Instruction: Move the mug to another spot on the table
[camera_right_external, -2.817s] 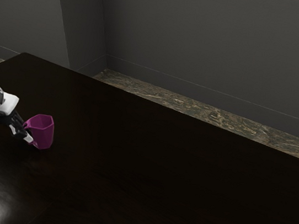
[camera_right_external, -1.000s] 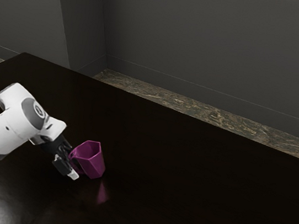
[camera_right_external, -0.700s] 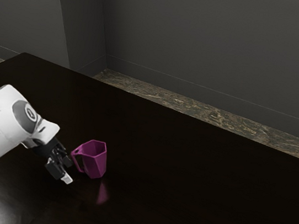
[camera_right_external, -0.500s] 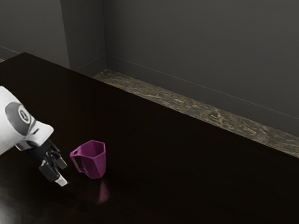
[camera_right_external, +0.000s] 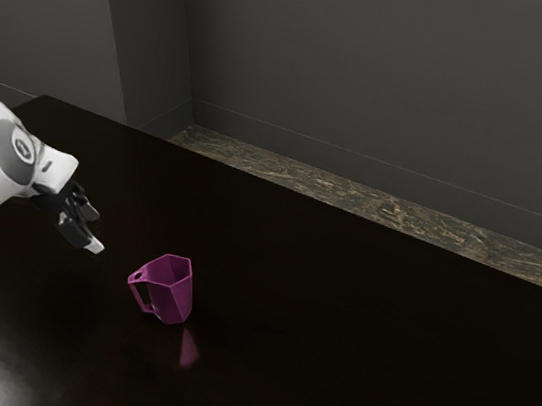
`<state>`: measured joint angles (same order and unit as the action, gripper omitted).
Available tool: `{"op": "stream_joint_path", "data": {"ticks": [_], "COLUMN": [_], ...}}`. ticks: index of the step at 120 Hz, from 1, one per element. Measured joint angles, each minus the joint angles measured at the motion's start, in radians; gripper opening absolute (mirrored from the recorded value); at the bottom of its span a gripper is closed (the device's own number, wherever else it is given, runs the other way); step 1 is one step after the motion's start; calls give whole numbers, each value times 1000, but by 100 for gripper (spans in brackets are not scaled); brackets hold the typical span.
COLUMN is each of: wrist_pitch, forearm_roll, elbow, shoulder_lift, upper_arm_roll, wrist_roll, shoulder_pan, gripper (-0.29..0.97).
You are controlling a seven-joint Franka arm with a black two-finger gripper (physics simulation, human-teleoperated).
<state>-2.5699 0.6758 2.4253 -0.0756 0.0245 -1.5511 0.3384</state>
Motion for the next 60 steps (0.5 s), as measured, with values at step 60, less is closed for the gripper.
{"op": "stream_joint_path", "data": {"ticks": [60], "wrist_pitch": [694], "forearm_roll": [-625], "elbow": [-742], "shoulder_lift": [92], "upper_arm_roll": [9], "wrist_roll": [647], "shoulder_pan": [-8], "gripper": [68]}}
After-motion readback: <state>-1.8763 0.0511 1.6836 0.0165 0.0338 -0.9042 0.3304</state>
